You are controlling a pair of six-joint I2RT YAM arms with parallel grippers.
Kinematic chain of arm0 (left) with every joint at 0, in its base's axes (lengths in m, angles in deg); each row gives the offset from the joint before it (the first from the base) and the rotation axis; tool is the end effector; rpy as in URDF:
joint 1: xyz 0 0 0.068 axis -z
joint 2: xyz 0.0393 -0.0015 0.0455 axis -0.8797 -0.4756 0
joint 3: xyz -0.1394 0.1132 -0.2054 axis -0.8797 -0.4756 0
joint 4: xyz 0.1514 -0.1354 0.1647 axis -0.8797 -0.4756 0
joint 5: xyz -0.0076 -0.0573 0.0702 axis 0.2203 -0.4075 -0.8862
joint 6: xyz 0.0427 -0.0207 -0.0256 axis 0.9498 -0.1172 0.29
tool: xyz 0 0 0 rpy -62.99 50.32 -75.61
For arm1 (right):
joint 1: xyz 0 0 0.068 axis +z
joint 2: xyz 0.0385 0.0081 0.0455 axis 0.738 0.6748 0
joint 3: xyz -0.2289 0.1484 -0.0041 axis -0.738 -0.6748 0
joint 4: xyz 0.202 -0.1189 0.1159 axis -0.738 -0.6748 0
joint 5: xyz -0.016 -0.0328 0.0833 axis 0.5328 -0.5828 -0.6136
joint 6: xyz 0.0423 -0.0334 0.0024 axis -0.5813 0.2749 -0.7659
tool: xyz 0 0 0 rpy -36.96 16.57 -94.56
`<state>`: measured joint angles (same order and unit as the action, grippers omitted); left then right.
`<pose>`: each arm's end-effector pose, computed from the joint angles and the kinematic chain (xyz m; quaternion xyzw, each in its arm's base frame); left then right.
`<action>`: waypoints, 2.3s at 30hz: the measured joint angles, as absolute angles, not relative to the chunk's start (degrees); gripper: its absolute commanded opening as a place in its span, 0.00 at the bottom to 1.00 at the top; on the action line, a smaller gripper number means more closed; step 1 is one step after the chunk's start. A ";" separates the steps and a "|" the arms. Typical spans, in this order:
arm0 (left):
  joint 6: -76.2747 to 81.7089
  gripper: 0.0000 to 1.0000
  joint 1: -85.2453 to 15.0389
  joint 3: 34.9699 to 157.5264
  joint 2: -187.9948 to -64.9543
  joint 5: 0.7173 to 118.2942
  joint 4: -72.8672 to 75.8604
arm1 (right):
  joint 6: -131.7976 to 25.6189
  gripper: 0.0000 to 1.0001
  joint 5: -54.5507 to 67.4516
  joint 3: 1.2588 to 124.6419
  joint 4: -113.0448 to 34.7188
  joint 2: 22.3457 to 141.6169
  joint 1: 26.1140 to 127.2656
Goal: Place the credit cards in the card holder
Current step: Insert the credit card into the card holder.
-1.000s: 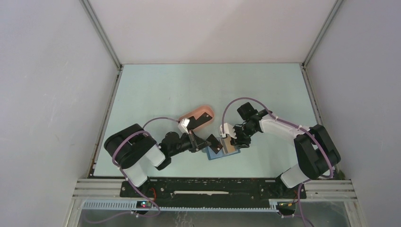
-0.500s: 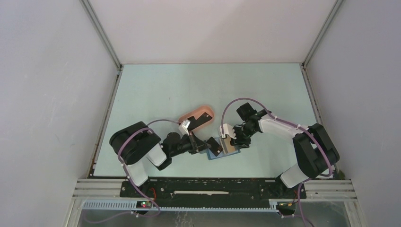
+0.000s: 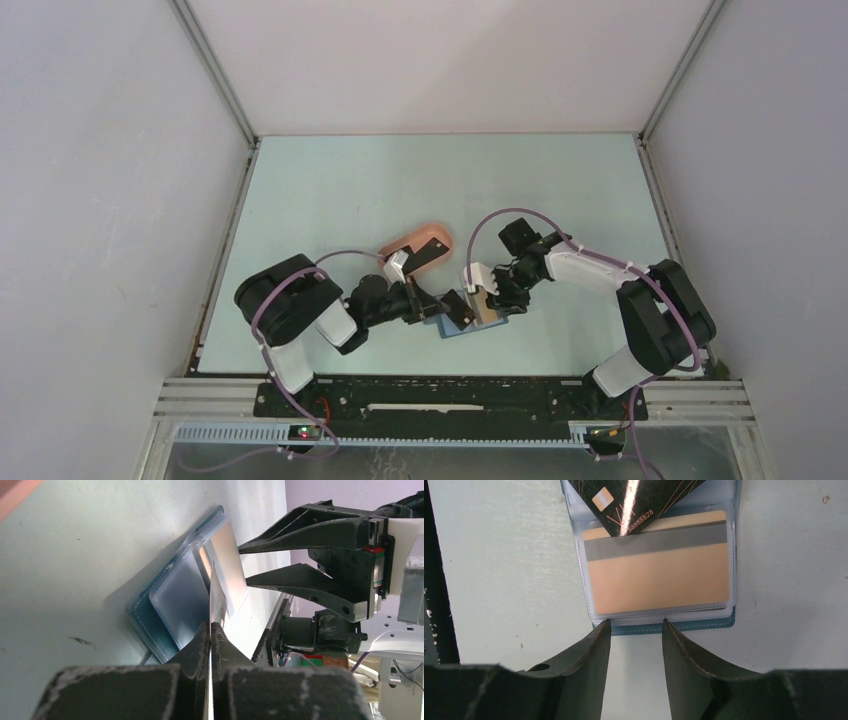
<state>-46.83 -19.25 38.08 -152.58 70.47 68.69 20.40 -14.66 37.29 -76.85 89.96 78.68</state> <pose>0.1734 -0.1741 0.0964 -0.0336 0.8040 -0.5376 0.2517 0.2195 0.1525 0.1669 -0.7435 0.6124 0.2024 0.1768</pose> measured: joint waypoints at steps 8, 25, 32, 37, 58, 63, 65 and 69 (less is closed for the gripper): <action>-47.39 0.00 -19.25 39.74 -153.57 71.67 65.26 | 20.20 0.50 -13.94 37.29 -76.68 90.07 79.24; -46.45 0.00 -19.28 46.32 -153.70 75.91 52.98 | 19.57 0.49 -13.07 37.42 -76.59 90.37 79.81; -44.18 0.00 -19.76 49.84 -153.48 77.88 46.59 | 19.35 0.49 -12.85 37.51 -76.61 90.39 79.97; -43.50 0.00 -20.17 51.32 -153.48 79.23 43.71 | 19.18 0.49 -12.67 37.64 -76.70 90.52 80.10; -42.72 0.00 -21.66 54.12 -154.13 83.65 37.92 | 18.96 0.49 -11.56 37.75 -76.70 90.59 81.08; -42.65 0.00 -22.03 55.04 -154.42 84.78 36.23 | 18.94 0.49 -11.27 38.01 -76.92 90.70 81.32; -42.61 0.00 -22.16 55.59 -154.46 85.13 35.18 | 18.94 0.49 -11.23 38.01 -76.92 90.70 81.36; -42.15 0.00 -22.42 56.81 -154.66 86.01 32.98 | 18.94 0.49 -11.16 38.04 -76.94 90.72 81.41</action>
<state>-42.15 -22.42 56.81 -154.66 86.01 32.98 18.94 -11.16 38.04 -76.94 90.72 81.41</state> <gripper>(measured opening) 0.007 0.488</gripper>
